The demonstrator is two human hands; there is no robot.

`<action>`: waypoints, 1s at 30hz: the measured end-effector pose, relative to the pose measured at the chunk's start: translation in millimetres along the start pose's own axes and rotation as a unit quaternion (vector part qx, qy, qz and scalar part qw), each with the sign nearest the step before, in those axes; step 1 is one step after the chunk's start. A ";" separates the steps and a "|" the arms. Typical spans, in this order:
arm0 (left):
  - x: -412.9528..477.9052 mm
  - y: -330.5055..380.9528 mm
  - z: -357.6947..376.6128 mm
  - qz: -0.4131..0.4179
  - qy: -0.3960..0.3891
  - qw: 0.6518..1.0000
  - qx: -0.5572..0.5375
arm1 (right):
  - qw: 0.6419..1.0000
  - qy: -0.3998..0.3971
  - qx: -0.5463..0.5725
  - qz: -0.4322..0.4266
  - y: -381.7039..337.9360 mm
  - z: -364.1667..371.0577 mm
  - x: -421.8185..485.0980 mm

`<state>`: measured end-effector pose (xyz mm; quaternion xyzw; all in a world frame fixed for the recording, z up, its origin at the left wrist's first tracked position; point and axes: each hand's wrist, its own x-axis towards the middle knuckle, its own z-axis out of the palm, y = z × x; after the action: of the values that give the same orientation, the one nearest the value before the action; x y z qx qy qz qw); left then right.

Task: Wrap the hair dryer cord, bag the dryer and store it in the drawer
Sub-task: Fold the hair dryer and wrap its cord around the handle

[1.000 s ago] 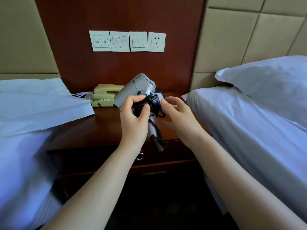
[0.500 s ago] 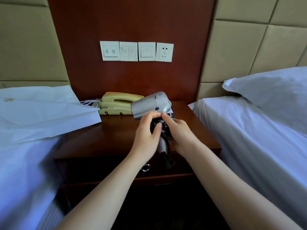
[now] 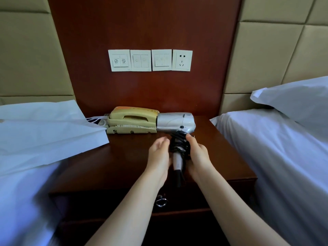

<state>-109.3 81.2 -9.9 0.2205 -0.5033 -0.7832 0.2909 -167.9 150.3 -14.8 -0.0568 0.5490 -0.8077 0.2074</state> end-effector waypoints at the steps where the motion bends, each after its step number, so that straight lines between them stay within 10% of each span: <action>1: 3.9 -7.4 2.8 -0.009 -0.002 1.000 0.026 | 1.000 0.011 -0.022 -0.006 6.2 -3.4 4.1; 30: 17.0 -22.8 -15.0 0.113 -0.026 0.927 0.357 | 0.888 0.094 -0.360 -0.269 2.4 -22.1 19.4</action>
<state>-117.5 67.2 -37.7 0.2314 -0.7786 -0.5191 0.2660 -191.9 160.9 -28.2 -0.1974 0.7826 -0.5809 -0.1051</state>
